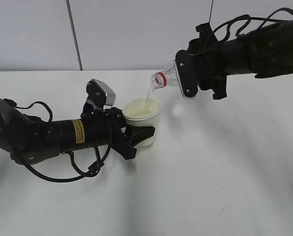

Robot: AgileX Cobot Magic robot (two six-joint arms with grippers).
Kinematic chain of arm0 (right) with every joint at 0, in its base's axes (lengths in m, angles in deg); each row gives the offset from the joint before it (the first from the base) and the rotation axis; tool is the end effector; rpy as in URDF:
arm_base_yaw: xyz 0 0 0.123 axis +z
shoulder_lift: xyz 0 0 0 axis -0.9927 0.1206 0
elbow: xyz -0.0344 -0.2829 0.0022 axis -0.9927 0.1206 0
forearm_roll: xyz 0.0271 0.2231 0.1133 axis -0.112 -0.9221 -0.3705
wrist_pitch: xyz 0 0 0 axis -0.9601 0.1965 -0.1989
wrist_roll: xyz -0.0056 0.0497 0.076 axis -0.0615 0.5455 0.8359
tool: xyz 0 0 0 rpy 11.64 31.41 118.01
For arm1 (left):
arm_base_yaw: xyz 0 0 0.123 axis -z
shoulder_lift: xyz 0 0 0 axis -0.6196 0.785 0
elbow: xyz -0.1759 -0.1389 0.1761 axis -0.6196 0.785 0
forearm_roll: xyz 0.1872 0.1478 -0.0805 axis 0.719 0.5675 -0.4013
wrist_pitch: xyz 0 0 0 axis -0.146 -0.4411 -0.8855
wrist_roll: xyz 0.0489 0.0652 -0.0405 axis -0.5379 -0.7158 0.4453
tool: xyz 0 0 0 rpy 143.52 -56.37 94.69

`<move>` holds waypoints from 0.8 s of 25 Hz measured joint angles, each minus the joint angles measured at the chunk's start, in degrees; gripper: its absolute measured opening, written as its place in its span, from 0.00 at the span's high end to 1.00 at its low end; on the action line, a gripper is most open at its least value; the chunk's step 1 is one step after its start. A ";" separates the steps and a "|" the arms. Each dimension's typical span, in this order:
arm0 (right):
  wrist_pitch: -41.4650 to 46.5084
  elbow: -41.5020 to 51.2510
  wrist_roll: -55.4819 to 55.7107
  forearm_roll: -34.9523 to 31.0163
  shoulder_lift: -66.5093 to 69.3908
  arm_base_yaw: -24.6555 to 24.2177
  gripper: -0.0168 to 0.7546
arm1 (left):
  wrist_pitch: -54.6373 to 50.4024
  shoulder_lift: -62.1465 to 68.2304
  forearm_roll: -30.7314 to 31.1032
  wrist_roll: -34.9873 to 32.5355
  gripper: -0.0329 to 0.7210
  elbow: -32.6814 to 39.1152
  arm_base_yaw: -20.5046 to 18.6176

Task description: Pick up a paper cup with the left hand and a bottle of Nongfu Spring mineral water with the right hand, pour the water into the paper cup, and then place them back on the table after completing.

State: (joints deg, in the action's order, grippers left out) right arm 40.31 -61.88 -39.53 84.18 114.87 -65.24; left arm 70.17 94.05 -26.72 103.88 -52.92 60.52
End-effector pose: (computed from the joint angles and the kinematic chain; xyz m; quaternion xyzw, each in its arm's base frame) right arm 0.4071 0.1243 0.2229 -0.7211 0.4852 -0.3363 0.3626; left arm 0.3350 -0.1983 0.0925 0.3667 0.7054 -0.3488 0.4963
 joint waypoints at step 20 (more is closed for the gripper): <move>0.00 0.00 5.26 0.21 0.00 0.00 0.35 | -0.12 0.00 0.00 0.00 0.47 0.00 0.00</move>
State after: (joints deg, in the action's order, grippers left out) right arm 40.31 -61.88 -34.27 84.39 114.87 -65.24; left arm 70.05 94.05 -26.72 103.88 -52.92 60.52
